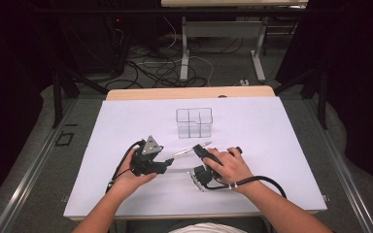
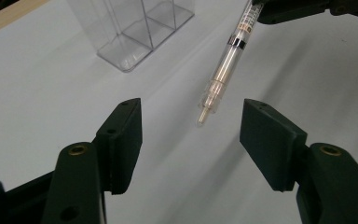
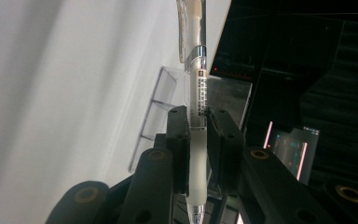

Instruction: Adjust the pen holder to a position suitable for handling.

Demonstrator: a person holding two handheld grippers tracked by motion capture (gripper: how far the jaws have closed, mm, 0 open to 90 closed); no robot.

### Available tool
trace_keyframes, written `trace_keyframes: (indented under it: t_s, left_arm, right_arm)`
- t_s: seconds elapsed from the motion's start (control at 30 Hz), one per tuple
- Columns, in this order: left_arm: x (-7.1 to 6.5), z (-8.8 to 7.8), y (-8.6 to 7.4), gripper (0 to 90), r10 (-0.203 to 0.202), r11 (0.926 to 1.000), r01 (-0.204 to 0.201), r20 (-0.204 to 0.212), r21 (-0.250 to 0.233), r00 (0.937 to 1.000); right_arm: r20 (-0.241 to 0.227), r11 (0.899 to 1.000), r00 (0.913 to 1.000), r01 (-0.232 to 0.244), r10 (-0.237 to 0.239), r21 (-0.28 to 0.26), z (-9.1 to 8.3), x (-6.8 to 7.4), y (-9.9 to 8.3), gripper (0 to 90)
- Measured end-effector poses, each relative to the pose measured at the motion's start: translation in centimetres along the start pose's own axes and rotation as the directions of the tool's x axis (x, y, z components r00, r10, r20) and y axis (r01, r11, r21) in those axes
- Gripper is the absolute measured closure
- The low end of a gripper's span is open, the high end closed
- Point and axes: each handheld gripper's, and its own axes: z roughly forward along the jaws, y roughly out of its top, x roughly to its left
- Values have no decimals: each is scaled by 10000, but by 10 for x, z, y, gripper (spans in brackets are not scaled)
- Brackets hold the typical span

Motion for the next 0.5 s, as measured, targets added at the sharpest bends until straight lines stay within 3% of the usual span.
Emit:
trace_keyframes:
  t_s: [0.03,0.23,0.5]
  left_arm:
    - [0,-1,1,404,36,9998,-38,99,192,9999]
    - [-5,1,5,438,-7,9996,1,242,278,9997]
    - [-12,6,13,454,219,9972,-269,710,699,9972]
  right_arm:
    - [-50,10000,10000,7,-8,-97,0,0,0,798]
    - [-329,10000,9995,34,-34,-2,0,8,-2,797]
    - [-213,9999,9997,92,-95,-146,-3,7,-2,797]
